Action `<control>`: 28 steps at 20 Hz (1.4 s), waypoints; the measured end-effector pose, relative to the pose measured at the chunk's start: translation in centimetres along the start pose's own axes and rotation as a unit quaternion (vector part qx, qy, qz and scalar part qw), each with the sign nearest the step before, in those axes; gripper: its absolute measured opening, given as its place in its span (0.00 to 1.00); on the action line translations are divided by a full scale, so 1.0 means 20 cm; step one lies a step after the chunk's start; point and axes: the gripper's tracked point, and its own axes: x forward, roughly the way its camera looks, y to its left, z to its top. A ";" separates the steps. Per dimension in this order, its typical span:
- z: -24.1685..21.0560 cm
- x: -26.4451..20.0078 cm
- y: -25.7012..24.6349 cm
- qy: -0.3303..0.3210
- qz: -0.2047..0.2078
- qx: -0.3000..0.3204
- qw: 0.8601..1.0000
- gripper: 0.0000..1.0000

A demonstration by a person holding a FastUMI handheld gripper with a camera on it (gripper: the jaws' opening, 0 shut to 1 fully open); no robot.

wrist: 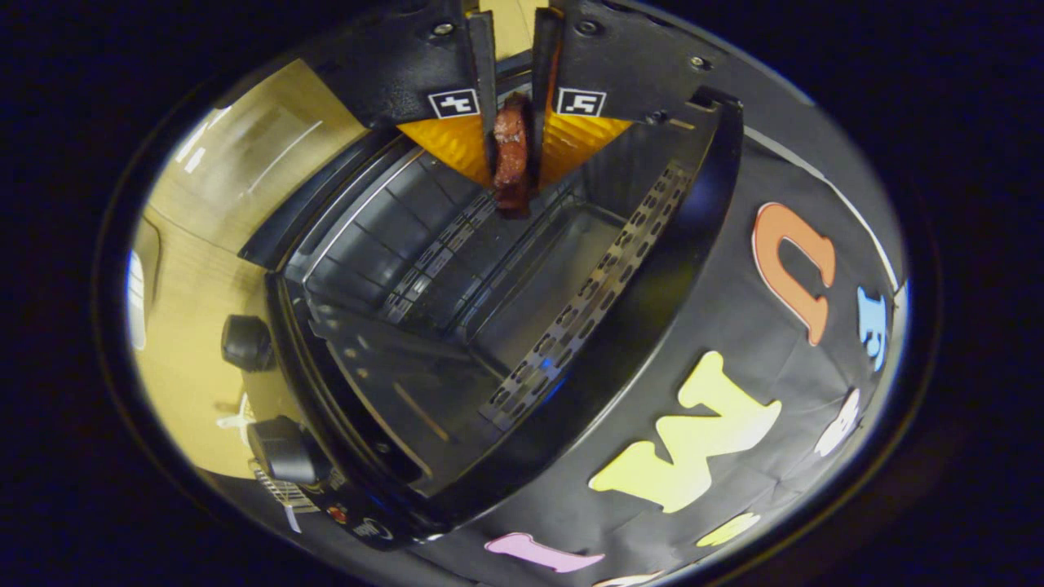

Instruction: Open the toaster oven, put the food inside, and close the toaster oven door.

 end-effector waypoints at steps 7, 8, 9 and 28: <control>-0.01 0.01 -0.01 0.010 -0.024 -0.150 0.988 0.40; 0.01 0.00 -0.04 0.009 -0.042 -0.176 0.983 0.43; 0.00 0.00 -0.07 0.013 -0.050 -0.204 0.978 0.54; 0.12 -0.48 -0.10 0.017 -0.044 -0.346 0.937 0.90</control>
